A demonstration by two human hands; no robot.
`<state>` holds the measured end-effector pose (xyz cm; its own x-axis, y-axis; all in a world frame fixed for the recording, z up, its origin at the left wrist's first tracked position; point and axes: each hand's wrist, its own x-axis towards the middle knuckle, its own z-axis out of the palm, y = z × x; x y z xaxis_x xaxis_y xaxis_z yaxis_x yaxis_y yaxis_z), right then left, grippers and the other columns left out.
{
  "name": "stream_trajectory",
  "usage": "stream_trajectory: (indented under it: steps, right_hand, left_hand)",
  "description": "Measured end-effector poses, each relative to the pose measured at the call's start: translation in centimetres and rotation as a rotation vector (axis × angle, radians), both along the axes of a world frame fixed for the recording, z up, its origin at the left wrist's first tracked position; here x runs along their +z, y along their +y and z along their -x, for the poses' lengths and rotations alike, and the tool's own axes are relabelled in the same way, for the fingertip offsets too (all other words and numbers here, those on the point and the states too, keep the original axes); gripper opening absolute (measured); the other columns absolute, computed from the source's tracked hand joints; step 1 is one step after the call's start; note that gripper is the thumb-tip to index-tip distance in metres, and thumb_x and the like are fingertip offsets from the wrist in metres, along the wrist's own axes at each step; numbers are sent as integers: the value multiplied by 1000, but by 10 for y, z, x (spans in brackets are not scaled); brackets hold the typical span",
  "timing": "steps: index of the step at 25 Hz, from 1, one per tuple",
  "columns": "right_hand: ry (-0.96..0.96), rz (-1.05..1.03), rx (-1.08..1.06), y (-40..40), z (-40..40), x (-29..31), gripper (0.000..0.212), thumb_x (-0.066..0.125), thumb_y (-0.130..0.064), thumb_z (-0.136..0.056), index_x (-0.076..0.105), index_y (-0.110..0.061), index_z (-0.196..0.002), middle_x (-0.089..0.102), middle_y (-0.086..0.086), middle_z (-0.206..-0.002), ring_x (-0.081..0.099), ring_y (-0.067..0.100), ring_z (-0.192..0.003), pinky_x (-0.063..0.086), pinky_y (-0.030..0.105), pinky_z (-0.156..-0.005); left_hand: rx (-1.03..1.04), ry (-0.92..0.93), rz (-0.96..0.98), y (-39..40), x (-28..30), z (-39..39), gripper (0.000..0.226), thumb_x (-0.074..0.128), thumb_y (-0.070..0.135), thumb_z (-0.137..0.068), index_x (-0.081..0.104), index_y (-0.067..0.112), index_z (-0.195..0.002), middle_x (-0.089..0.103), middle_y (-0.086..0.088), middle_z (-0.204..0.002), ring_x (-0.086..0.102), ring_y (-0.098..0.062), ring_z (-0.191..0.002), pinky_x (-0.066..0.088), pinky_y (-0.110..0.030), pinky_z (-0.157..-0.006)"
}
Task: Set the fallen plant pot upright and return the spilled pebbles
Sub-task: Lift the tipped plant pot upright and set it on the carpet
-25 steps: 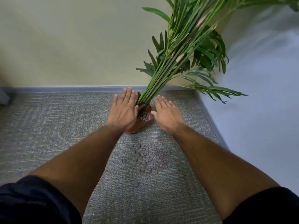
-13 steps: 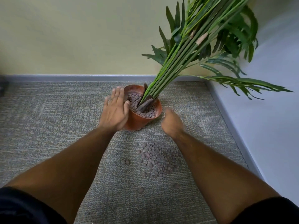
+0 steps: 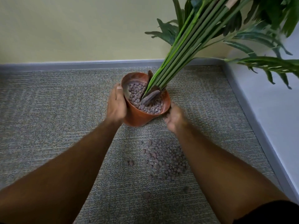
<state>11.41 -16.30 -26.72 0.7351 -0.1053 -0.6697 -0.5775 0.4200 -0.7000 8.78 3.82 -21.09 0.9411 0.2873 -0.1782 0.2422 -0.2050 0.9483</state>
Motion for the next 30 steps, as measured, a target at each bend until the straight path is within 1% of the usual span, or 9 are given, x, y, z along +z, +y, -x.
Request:
stream_trajectory:
  steps: [3, 6, 9, 11, 16, 18, 21, 26, 30]
  right_hand:
    - [-76, -185, -56, 11, -4, 2, 56, 29, -45, -108, 65, -8, -128, 71, 14, -125, 65, 29, -120, 47, 48, -110]
    - [-134, -303, -71, 19, -5, 1, 59, 23, -43, -108, 66, -8, -128, 70, 18, -125, 63, 34, -122, 46, 54, -109]
    - [-179, -358, -55, 23, -5, 1, 52, 31, -37, -106, 67, -8, -128, 69, 19, -126, 63, 36, -121, 46, 57, -108]
    - [-199, -367, -34, 25, -4, 3, 49, 35, -36, -104, 67, -7, -128, 69, 20, -125, 64, 36, -121, 47, 58, -107]
    - [-225, -352, -11, 25, -4, 6, 45, 41, -35, -102, 69, -8, -124, 71, 18, -122, 66, 36, -117, 49, 59, -104]
    - [-216, -337, -9, 25, -4, 7, 45, 42, -36, -102, 69, -9, -124, 72, 18, -122, 66, 36, -118, 49, 60, -104]
    - [-219, -326, -30, 23, -5, 10, 44, 44, -35, -100, 70, -9, -123, 72, 17, -121, 69, 35, -114, 52, 59, -101]
    - [-202, -293, -100, -5, -12, 19, 47, 39, -37, -103, 69, -8, -124, 72, 18, -122, 67, 37, -116, 49, 60, -103]
    - [-200, -240, -145, -37, -18, 22, 54, 29, -37, -106, 67, -6, -127, 71, 19, -122, 66, 37, -117, 49, 60, -104]
  left_hand:
    - [68, -24, 127, -6, -2, -6, 52, 23, 50, -104, 57, 25, -135, 67, -3, -127, 62, -18, -119, 49, -48, -108]
    - [129, 13, 345, -11, -4, -13, 52, 26, 48, -104, 63, 20, -126, 74, -8, -117, 69, -23, -112, 55, -48, -101]
    - [186, 65, 524, -19, -2, -13, 57, 25, 49, -105, 66, 14, -125, 78, -8, -108, 76, -20, -98, 64, -35, -78]
    - [186, 85, 587, -20, -3, -13, 61, 22, 51, -105, 67, 13, -121, 80, -6, -102, 78, -17, -91, 62, -27, -65]
    - [207, 67, 646, -20, -4, -12, 57, 24, 48, -106, 71, 16, -107, 81, -2, -91, 78, -13, -81, 60, -23, -57]
    - [214, 59, 642, -19, -3, -14, 52, 28, 45, -106, 71, 17, -108, 81, -1, -92, 78, -13, -83, 61, -23, -60]
    - [187, 69, 628, -22, -2, -19, 55, 29, 45, -105, 69, 12, -122, 80, -6, -103, 77, -19, -95, 62, -32, -75]
    - [119, 81, 685, -49, 0, -26, 59, 26, 42, -107, 70, 7, -123, 79, -10, -106, 77, -23, -96, 64, -37, -82]
    - [53, 95, 765, -79, -6, -32, 64, 21, 44, -106, 69, 7, -126, 78, -12, -111, 76, -25, -102, 62, -36, -80]
